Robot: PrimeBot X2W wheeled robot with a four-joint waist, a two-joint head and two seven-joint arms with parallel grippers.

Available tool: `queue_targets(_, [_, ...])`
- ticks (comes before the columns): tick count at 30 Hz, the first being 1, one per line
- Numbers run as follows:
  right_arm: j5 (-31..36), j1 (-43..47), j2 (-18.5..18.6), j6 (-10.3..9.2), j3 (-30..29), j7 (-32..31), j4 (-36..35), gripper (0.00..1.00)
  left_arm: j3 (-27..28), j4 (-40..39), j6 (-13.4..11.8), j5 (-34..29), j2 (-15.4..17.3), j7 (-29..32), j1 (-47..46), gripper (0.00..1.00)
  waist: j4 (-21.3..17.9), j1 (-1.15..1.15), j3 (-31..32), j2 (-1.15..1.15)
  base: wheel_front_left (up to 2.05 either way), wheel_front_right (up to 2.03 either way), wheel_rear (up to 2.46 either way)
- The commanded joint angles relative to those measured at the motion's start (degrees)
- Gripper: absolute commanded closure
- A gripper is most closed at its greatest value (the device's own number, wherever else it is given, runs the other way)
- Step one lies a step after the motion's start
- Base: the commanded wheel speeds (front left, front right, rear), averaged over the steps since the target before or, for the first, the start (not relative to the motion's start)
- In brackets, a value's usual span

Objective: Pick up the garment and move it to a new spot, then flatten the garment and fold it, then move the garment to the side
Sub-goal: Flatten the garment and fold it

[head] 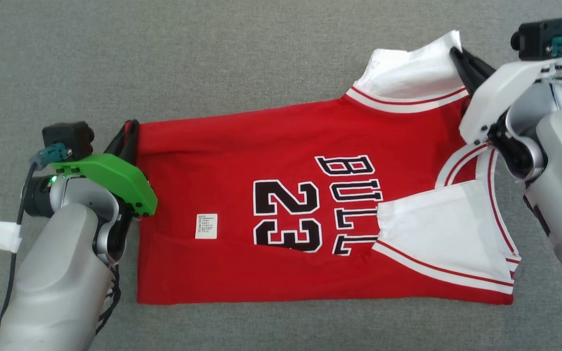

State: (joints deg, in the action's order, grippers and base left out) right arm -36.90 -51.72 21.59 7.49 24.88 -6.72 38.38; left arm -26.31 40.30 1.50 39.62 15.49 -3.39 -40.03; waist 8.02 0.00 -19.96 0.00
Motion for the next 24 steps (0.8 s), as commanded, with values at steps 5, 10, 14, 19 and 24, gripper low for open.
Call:
queue_targets(5, [-5.3,9.4,3.3,0.01,1.5,2.1,-9.2,1.0,0.8,-3.8,-1.2,1.2,2.2,-0.7,5.5,1.0,-3.5,0.0,4.3,0.0,0.0,0.0,0.0])
queue_targets(10, [-7.2,18.6,5.0,0.01,0.3,3.6,-17.2,1.0,1.7,-9.0,-3.1,2.2,4.0,-0.7,11.6,1.0,-4.8,0.0,6.6,0.0,0.0,0.0,0.0])
queue_targets(14, [-6.3,25.5,5.2,0.01,-1.6,3.9,-22.6,1.0,3.1,-13.8,-5.0,3.5,5.1,-0.8,16.9,1.0,-5.8,0.0,7.9,0.0,0.0,0.0,0.0])
queue_targets(19, [-3.3,33.2,4.6,0.01,-4.2,3.4,-28.0,1.0,3.9,-19.5,-7.5,4.9,6.2,-0.3,23.3,1.0,-6.7,0.0,9.0,0.0,0.0,0.0,0.0])
queue_targets(24, [-0.7,39.0,2.6,0.01,-7.0,2.4,-31.9,1.0,4.8,-23.2,-9.7,5.9,6.9,0.1,27.8,1.0,-7.6,0.0,9.4,0.0,0.0,0.0,0.0])
